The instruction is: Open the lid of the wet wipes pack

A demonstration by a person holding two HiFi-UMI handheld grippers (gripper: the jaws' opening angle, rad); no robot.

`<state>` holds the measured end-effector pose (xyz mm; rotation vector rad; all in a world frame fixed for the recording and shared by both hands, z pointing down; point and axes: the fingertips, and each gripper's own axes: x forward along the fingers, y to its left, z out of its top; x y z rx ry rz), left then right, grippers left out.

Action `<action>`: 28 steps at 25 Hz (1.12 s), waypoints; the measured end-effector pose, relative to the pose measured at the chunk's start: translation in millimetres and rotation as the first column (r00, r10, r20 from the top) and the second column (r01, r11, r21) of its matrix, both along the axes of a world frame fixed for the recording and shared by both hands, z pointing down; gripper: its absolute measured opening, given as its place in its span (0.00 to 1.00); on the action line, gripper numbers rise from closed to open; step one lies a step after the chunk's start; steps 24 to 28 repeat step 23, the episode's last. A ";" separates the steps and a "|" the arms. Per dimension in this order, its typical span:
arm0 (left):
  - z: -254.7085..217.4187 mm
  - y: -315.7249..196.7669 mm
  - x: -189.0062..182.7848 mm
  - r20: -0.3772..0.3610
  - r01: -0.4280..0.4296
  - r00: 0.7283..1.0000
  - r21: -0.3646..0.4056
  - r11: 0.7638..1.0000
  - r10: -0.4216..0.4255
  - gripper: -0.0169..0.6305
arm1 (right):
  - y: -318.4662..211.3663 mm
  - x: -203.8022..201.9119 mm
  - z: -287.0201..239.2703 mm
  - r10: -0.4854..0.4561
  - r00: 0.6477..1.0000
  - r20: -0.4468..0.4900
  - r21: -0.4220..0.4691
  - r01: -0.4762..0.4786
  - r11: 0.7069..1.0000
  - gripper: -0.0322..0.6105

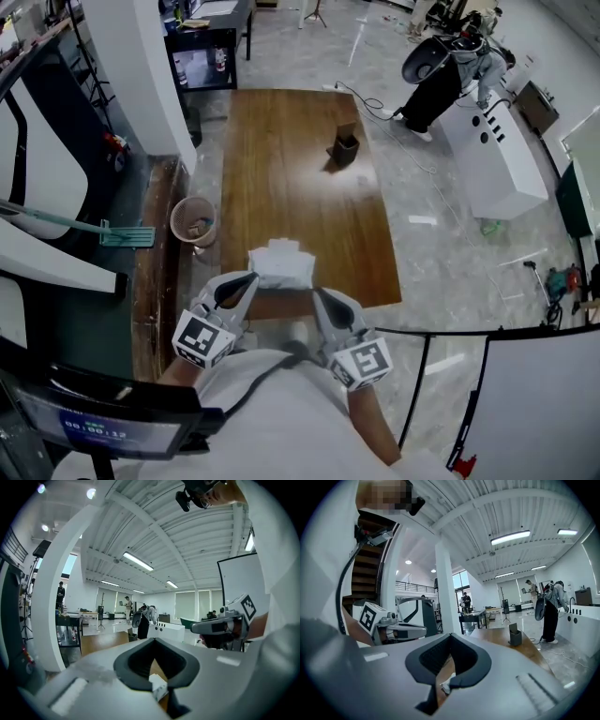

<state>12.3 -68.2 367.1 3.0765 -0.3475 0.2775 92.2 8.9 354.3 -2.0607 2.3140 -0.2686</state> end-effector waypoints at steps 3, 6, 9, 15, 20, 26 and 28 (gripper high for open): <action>-1.7 -2.0 2.3 -0.008 0.001 1.000 0.002 1.000 -0.001 0.03 | -0.9 0.7 -0.3 0.003 1.000 -0.004 -0.007 -0.003 1.000 0.06; 0.1 -2.4 5.4 -0.006 0.002 1.000 -0.003 1.000 -0.002 0.03 | -1.3 4.7 0.5 0.009 1.000 -0.009 -0.009 -0.009 1.000 0.06; -0.4 -1.9 8.2 -0.006 0.004 1.000 -0.003 1.000 -0.004 0.03 | 0.0 9.3 -0.3 0.014 1.000 -0.002 -0.008 -0.014 1.000 0.06; 5.0 -17.7 7.1 -0.002 0.008 1.000 -0.023 1.000 -0.008 0.03 | -15.3 7.0 3.8 0.010 1.000 0.003 -0.041 -0.010 0.999 0.06; 8.1 -20.8 16.5 -0.006 0.015 1.000 -0.028 0.999 -0.015 0.03 | -20.1 16.4 12.5 0.000 1.000 0.002 -0.056 0.000 0.998 0.06; 10.3 -24.2 20.6 -0.002 0.013 1.000 -0.030 0.999 -0.013 0.03 | -25.0 20.0 14.5 -0.006 1.000 0.007 -0.060 0.007 0.998 0.06; 10.3 -24.2 20.6 -0.002 0.013 1.000 -0.030 0.999 -0.013 0.03 | -25.0 20.0 14.5 -0.006 1.000 0.007 -0.060 0.007 0.998 0.06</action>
